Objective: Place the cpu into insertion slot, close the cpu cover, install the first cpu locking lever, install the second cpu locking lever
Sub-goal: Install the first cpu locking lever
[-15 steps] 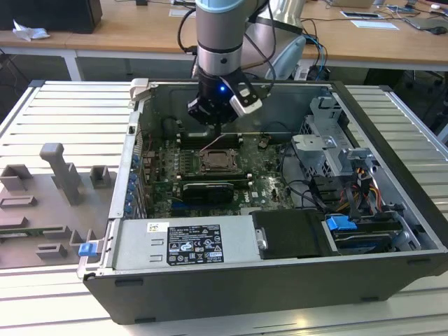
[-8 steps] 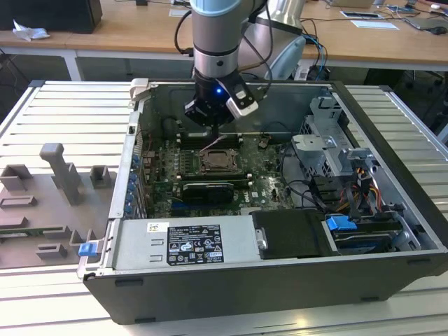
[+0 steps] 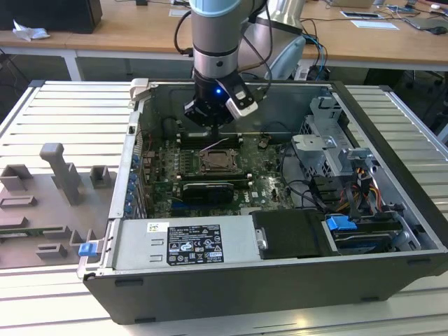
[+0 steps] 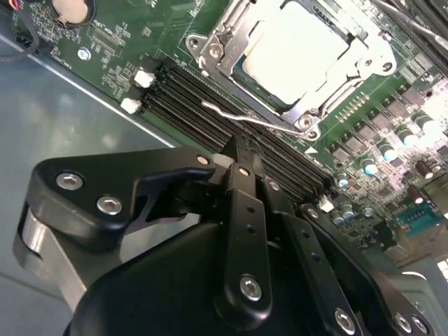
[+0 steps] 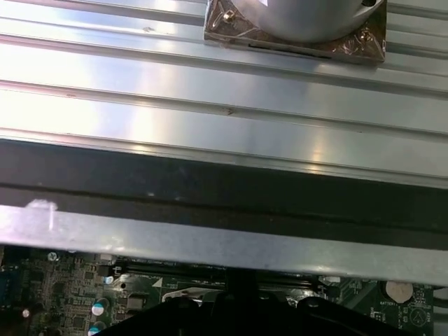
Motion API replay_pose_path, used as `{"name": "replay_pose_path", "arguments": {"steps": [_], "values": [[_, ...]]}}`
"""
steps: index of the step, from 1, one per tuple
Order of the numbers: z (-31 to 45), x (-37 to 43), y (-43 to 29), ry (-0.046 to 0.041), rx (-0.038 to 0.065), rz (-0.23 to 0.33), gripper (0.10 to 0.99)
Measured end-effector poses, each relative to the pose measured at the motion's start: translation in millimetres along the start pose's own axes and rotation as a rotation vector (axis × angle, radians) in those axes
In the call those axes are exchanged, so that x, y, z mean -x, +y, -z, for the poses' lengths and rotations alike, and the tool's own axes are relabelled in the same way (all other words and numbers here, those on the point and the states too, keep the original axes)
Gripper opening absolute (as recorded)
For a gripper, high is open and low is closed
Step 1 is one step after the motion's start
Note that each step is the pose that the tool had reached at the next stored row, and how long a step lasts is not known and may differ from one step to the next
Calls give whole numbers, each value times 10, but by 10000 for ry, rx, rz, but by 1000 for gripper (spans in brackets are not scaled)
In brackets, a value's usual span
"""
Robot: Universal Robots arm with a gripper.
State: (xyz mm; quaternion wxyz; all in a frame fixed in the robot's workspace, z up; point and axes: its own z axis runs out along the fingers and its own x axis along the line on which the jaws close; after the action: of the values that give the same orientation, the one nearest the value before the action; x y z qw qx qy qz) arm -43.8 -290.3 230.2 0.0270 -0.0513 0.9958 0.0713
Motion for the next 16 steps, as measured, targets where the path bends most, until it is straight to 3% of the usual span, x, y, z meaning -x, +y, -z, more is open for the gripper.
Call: {"name": "replay_pose_path", "arguments": {"steps": [6, 16], "values": [[-64, 97, -24, -1, 0, 0, 106], [-89, 97, -69, 0, -6, 1, 106]]}}
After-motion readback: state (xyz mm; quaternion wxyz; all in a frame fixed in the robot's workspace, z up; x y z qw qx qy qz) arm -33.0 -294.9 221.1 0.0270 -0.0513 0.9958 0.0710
